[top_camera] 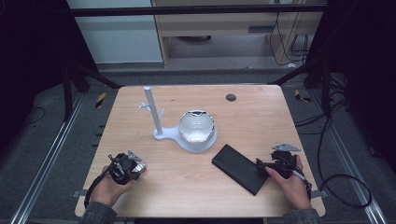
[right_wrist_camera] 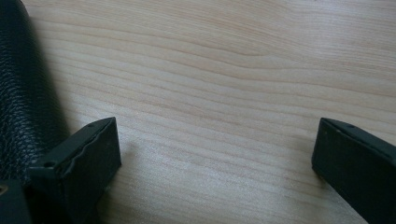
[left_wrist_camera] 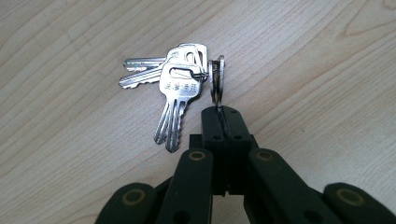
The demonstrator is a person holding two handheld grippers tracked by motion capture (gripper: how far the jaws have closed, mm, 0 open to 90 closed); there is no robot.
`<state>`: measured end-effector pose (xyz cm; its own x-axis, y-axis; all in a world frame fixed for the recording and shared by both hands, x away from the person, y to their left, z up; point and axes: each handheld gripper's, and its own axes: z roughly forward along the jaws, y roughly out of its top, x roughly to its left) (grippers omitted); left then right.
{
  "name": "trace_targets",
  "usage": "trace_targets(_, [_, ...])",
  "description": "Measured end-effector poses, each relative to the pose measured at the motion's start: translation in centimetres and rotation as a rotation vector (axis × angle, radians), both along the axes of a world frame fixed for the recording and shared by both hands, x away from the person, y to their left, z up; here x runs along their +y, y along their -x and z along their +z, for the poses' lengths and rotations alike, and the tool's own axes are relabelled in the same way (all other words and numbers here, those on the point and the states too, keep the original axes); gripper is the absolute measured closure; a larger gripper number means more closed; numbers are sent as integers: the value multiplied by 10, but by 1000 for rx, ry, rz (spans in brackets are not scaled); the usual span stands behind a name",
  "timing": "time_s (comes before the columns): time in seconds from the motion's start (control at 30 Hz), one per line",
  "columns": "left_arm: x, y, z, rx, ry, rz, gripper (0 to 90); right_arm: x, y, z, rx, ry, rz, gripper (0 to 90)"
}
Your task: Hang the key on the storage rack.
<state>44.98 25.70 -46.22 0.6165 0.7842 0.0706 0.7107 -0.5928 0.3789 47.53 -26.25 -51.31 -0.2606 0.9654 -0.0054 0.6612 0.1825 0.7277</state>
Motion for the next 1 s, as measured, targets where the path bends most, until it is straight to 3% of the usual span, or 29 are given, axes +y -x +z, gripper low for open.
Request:
trace_targets(0.4, [-2,1,1,-7,-12,-7,900,0,0,0,1,-1,0,16])
trace_targets(0.63, [-1,0,8,-10,-1,-16,900,0,0,0,1,-1,0,16])
trace_targets(0.83, [2,-2,28,-26,14,-28,900,0,0,0,1,-2,0,16])
trace_targets(1.0, [6,-4,55,-49,15,-34,900,1,0,0,1,1,-1,16])
